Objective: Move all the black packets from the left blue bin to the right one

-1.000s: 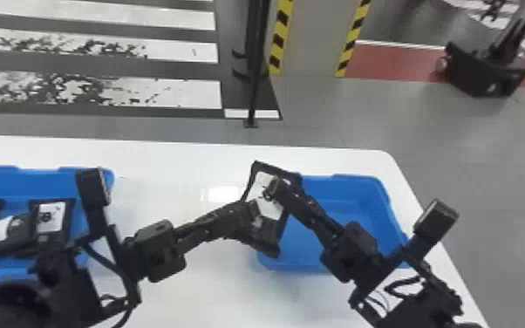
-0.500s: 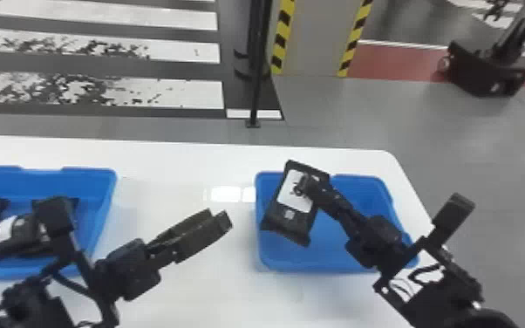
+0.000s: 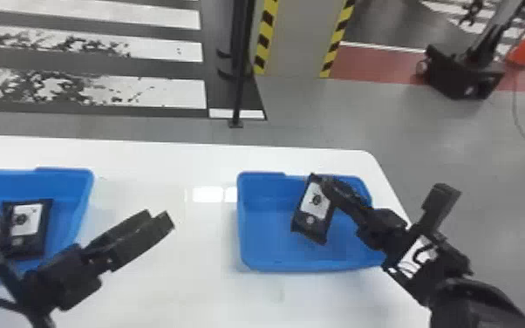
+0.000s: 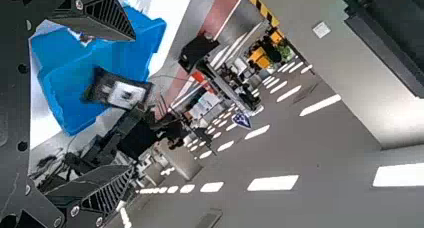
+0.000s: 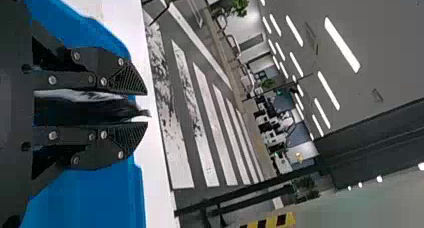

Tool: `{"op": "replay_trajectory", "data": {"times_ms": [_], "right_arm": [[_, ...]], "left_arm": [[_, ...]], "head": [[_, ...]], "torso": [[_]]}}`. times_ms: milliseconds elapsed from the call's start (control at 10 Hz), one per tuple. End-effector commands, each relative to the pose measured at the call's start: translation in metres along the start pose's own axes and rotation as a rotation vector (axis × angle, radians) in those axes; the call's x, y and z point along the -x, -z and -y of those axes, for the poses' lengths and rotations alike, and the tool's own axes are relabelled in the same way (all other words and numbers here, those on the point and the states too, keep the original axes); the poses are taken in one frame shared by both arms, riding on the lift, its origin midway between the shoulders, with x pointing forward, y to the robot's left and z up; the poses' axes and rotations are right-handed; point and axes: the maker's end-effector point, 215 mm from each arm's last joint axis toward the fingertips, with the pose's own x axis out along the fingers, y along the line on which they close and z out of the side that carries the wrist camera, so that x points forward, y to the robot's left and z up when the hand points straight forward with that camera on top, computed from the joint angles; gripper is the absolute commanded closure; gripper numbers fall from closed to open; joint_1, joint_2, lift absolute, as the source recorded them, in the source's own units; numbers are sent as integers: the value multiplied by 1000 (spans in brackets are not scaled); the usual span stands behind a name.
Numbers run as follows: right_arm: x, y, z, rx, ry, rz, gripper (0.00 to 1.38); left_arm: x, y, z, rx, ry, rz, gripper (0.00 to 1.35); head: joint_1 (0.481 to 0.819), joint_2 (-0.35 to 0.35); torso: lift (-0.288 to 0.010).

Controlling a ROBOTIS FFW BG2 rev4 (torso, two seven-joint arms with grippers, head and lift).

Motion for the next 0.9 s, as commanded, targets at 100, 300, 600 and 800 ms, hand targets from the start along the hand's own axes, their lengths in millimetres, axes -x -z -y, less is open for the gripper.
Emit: {"op": "replay_trajectory", "data": {"times_ms": [100,300,600,800], "right_arm": [[28,-11,39,109,116,-10,113],[64,-30,23,235,159,47,117],[110,-33,-23,327,200,108,122],[124,-15,-52,286,169,90,125]], "left_arm": [[25,-30,-26,-78,-92,25,177],[52,-58,-53,-157,-201,35,177],[101,-90,-108,-238,-420,0,179],[136,-91,-147,-241,-587,-87,179]], "head": [[695,-256],[695,-255],[695,-169],[695,-84]], "torso": [[-150],[-150],[-150],[-150]]}}
